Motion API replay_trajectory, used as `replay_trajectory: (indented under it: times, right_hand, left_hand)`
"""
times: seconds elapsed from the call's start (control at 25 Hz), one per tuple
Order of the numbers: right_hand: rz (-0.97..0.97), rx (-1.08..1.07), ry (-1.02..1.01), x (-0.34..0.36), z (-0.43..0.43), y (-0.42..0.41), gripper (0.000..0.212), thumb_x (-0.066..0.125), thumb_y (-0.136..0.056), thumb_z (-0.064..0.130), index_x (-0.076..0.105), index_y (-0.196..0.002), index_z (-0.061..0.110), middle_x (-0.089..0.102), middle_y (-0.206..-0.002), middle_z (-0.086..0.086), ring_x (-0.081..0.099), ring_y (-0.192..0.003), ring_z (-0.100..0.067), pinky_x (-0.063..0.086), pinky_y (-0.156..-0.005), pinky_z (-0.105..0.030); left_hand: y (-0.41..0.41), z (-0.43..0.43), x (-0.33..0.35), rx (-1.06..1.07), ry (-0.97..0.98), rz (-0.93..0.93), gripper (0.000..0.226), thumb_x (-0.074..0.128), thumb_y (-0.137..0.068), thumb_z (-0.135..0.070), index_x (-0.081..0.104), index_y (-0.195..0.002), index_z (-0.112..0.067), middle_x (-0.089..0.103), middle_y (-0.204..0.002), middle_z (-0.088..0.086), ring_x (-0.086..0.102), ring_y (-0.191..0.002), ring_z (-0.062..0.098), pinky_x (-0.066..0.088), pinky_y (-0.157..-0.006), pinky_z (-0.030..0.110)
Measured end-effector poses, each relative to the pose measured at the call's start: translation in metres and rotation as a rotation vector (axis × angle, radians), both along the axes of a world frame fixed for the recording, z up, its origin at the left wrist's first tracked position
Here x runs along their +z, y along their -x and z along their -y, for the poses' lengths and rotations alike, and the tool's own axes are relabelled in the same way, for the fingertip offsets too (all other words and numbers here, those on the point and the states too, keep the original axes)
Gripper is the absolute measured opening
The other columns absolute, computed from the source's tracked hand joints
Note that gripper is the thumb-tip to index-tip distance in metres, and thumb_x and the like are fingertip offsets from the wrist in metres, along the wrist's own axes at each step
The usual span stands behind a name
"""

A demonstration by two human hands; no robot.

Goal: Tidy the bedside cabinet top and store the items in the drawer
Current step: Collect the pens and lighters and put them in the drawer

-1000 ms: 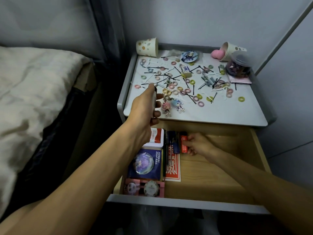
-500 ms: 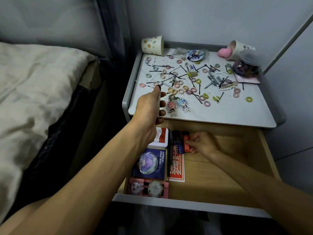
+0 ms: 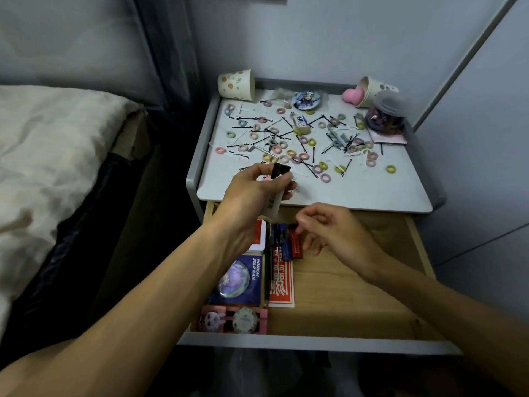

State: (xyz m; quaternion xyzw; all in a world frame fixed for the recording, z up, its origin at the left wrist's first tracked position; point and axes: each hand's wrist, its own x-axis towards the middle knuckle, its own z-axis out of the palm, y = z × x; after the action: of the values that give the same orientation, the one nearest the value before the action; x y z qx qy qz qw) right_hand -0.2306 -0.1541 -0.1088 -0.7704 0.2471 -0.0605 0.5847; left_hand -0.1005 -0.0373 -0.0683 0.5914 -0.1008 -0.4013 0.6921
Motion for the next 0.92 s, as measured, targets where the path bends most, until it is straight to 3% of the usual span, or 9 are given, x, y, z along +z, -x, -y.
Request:
replay_trajectory:
  times: [0.2,0.32,0.56,0.64,0.68,0.76,0.8,0.88,0.92]
  right_hand:
    - [0.031,-0.003,-0.291,0.020,0.001,0.014,0.024,0.052,-0.098,0.021,0.064,-0.114,0.008,0.072,-0.101,-0.009,0.065,-0.072,-0.020,0.048,-0.054,-0.023]
    - [0.084,0.029,-0.550,0.011,0.003,0.012,0.029,0.055,-0.092,0.025,0.063,-0.113,0.006,0.069,-0.090,-0.009,0.059,-0.063,-0.011,0.039,-0.045,-0.017]
    - [0.044,0.047,-0.785,0.011,0.017,0.010,0.034,0.058,-0.085,0.028,0.063,-0.105,0.000,0.057,-0.075,-0.003,0.041,-0.049,-0.003,0.023,-0.037,-0.013]
    - [-0.018,0.071,-0.735,0.006,0.021,0.013,0.031,0.060,-0.086,0.029,0.062,-0.101,0.002,0.057,-0.073,-0.001,0.043,-0.049,-0.003,0.025,-0.036,-0.013]
    - [-0.073,0.079,-0.678,0.001,0.023,0.014,0.027,0.061,-0.086,0.029,0.063,-0.097,0.004,0.059,-0.073,-0.001,0.044,-0.050,-0.004,0.027,-0.037,-0.013]
    - [-0.195,0.045,-0.543,-0.015,0.027,0.019,0.016,0.063,-0.090,0.023,0.067,-0.093,0.007,0.061,-0.069,0.000,0.048,-0.053,-0.005,0.032,-0.041,-0.015]
    - [-0.242,0.002,-0.482,-0.027,0.030,0.022,0.012,0.064,-0.091,0.017,0.067,-0.092,0.006,0.060,-0.065,0.000,0.049,-0.052,-0.006,0.035,-0.043,-0.015]
    - [-0.319,-0.073,-0.374,-0.053,0.035,0.026,0.007,0.064,-0.091,0.011,0.067,-0.089,0.004,0.061,-0.062,-0.002,0.053,-0.051,-0.006,0.041,-0.046,-0.017]
    - [-0.354,-0.098,-0.320,-0.065,0.038,0.025,0.006,0.065,-0.090,0.010,0.067,-0.087,0.005,0.061,-0.063,-0.004,0.054,-0.050,-0.006,0.042,-0.047,-0.018]
  left_hand:
    - [0.026,0.004,-0.003,-0.142,0.022,-0.041,0.013,0.067,-0.088,-0.010,0.069,-0.100,-0.005,0.069,-0.080,0.004,0.064,-0.063,0.011,0.052,-0.059,0.022]
    - [0.030,0.008,-0.005,-0.204,0.068,-0.156,0.008,0.061,-0.092,-0.008,0.067,-0.092,-0.003,0.064,-0.076,0.009,0.063,-0.058,0.015,0.053,-0.051,0.024]
    - [0.021,0.014,-0.011,-0.236,0.007,-0.060,0.023,0.062,-0.091,-0.016,0.070,-0.107,0.000,0.066,-0.083,0.010,0.062,-0.070,0.011,0.050,-0.070,0.021]
    - [0.015,0.011,-0.013,-0.274,-0.162,0.245,0.017,0.063,-0.093,-0.022,0.073,-0.102,-0.011,0.070,-0.081,-0.001,0.061,-0.068,0.007,0.047,-0.068,0.019]
    - [0.009,0.007,-0.014,-0.311,-0.345,0.533,0.016,0.062,-0.094,-0.028,0.073,-0.101,-0.018,0.071,-0.084,-0.005,0.063,-0.072,0.007,0.048,-0.067,0.020]
    - [-0.005,-0.008,-0.017,-0.388,-0.859,1.164,0.027,0.056,-0.095,-0.045,0.069,-0.105,-0.023,0.070,-0.097,0.000,0.066,-0.088,0.020,0.049,-0.073,0.030]
    - [-0.010,-0.018,-0.019,-0.411,-1.097,1.335,0.033,0.051,-0.096,-0.048,0.066,-0.110,-0.021,0.068,-0.105,0.006,0.065,-0.096,0.028,0.048,-0.076,0.034]
    - [-0.014,-0.034,-0.025,-0.491,-1.373,1.388,0.037,0.047,-0.099,-0.043,0.059,-0.120,-0.015,0.064,-0.116,0.011,0.063,-0.105,0.033,0.046,-0.080,0.037]
    - [-0.014,-0.037,-0.028,-0.548,-1.417,1.357,0.037,0.046,-0.100,-0.040,0.057,-0.123,-0.012,0.062,-0.120,0.012,0.062,-0.107,0.033,0.045,-0.081,0.037]
